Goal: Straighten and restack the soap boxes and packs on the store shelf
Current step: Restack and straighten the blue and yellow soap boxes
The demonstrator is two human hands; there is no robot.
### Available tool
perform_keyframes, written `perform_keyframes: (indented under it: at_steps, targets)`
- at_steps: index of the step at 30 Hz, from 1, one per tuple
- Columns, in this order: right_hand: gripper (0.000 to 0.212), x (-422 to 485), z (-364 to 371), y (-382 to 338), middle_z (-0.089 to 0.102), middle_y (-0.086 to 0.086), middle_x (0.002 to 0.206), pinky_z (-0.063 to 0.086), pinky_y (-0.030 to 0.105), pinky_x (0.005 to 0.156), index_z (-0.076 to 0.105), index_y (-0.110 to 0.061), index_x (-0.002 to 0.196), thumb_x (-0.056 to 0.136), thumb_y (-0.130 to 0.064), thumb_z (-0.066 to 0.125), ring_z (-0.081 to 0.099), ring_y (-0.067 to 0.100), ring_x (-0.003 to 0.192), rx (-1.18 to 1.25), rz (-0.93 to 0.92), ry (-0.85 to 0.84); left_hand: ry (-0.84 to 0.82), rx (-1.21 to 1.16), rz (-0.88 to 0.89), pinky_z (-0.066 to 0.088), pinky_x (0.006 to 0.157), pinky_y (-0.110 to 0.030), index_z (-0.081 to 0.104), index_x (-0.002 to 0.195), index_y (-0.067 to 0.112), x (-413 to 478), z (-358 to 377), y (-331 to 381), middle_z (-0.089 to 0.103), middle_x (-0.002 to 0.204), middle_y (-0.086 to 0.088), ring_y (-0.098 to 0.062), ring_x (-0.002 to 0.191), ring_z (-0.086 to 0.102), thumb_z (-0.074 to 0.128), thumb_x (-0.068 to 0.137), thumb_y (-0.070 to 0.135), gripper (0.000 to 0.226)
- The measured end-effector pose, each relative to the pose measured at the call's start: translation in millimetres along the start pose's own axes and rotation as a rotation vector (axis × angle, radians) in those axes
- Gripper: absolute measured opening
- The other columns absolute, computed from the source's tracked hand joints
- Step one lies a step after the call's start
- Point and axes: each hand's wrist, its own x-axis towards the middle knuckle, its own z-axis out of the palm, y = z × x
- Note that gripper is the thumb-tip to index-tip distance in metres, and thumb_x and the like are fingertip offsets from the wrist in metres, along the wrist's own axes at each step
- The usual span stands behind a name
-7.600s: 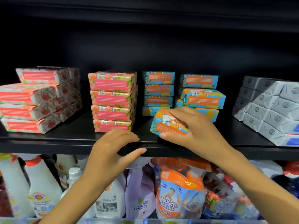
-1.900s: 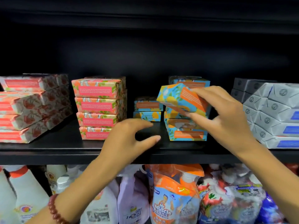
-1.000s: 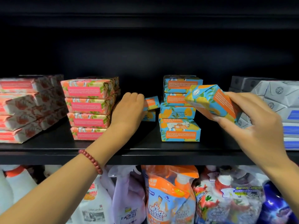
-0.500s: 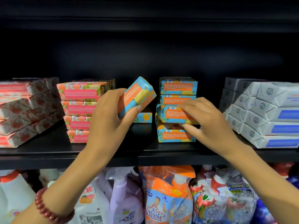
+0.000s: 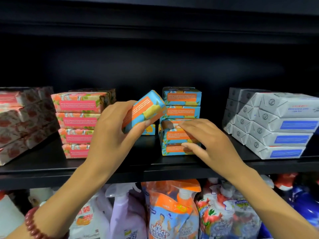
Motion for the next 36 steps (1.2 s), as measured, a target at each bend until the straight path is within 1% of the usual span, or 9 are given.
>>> perform_keyframes:
  at_steps: [5, 11, 14, 18, 25, 29, 32, 34, 36]
  targets:
    - [0.053, -20, -19, 4, 0.054, -0.009, 0.117, 0.032, 0.01, 0.098, 0.059, -0.01, 0.122, 0.079, -0.042, 0.066, 0.046, 0.004, 0.112, 0.111, 0.193, 0.221, -0.046, 0.138, 0.184, 0.032, 0.087, -0.019, 0.06, 0.114, 0.001, 19, 13, 14, 0.063, 0.108, -0.011, -0.018, 0.1, 0.05, 0.068, 0.08, 0.027, 0.043]
    - [0.074, -45, -24, 13, 0.054, -0.019, 0.113, 0.025, -0.003, 0.089, 0.063, -0.025, 0.118, 0.057, -0.067, 0.058, 0.047, -0.003, 0.108, 0.166, 0.423, -0.114, -0.177, 0.174, 0.354, 0.038, 0.088, -0.032, 0.064, 0.108, -0.005, 28, 44, 38, 0.065, 0.104, -0.018, -0.036, 0.096, 0.06, 0.078, 0.072, 0.01, 0.042]
    - [0.069, -51, -20, 14, 0.06, -0.019, 0.108, 0.032, 0.001, 0.089, 0.067, -0.027, 0.112, 0.056, -0.068, 0.057, 0.052, -0.004, 0.103, 0.204, 0.456, -0.126, -0.205, 0.159, 0.348, 0.047, 0.086, -0.037, 0.067, 0.102, -0.006, 27, 55, 39, 0.068, 0.099, -0.018, -0.037, 0.093, 0.063, 0.085, 0.063, 0.006, 0.045]
    - [0.064, -60, -15, 12, 0.062, -0.021, 0.106, 0.038, 0.01, 0.092, 0.07, -0.025, 0.105, 0.058, -0.066, 0.058, 0.053, -0.004, 0.105, 0.2, 0.447, -0.125, -0.207, 0.11, 0.324, 0.04, 0.091, -0.032, 0.066, 0.109, -0.001, 29, 56, 34, 0.067, 0.106, -0.013, -0.032, 0.101, 0.061, 0.077, 0.075, 0.017, 0.04]
    - [0.063, -60, -15, 11, 0.065, -0.018, 0.103, 0.044, 0.019, 0.091, 0.072, -0.024, 0.102, 0.057, -0.067, 0.058, 0.056, -0.002, 0.102, 0.183, 0.447, -0.09, -0.216, -0.008, 0.154, 0.029, 0.097, -0.019, 0.062, 0.122, 0.016, 40, 63, 30, 0.061, 0.121, 0.003, -0.013, 0.118, 0.048, 0.069, 0.084, 0.03, 0.041]
    - [0.063, -61, -15, 11, 0.066, -0.017, 0.103, 0.045, 0.021, 0.09, 0.073, -0.024, 0.101, 0.057, -0.067, 0.059, 0.057, -0.001, 0.101, 0.183, 0.455, -0.083, -0.304, -0.213, 0.125, 0.042, 0.102, -0.032, 0.061, 0.123, 0.015, 43, 60, 18, 0.06, 0.125, 0.003, -0.011, 0.121, 0.05, 0.066, 0.086, 0.029, 0.04]
    - [0.062, -61, -14, 12, 0.065, -0.018, 0.102, 0.045, 0.02, 0.089, 0.073, -0.025, 0.1, 0.056, -0.067, 0.059, 0.057, -0.002, 0.1, 0.188, 0.465, -0.08, -0.049, -0.448, -0.062, 0.047, 0.096, -0.029, 0.062, 0.118, 0.017, 31, 57, 2, 0.062, 0.12, 0.005, -0.009, 0.115, 0.056, 0.061, 0.091, 0.023, 0.028]
    - [0.062, -60, -14, 12, 0.065, -0.018, 0.102, 0.046, 0.023, 0.089, 0.073, -0.025, 0.099, 0.056, -0.067, 0.059, 0.057, -0.001, 0.1, 0.185, 0.465, -0.082, 0.074, -0.364, -0.235, 0.046, 0.097, -0.026, 0.061, 0.121, 0.014, 26, 59, -15, 0.062, 0.12, 0.003, -0.009, 0.114, 0.056, 0.058, 0.093, 0.018, 0.029]
    - [0.062, -59, -14, 12, 0.065, -0.018, 0.102, 0.046, 0.026, 0.089, 0.073, -0.026, 0.099, 0.056, -0.068, 0.058, 0.057, 0.0, 0.1, 0.18, 0.46, -0.095, -0.063, -0.078, -0.315, 0.04, 0.1, -0.025, 0.055, 0.129, 0.011, 26, 65, -33, 0.058, 0.128, -0.003, -0.015, 0.12, 0.052, 0.056, 0.093, 0.019, 0.037]
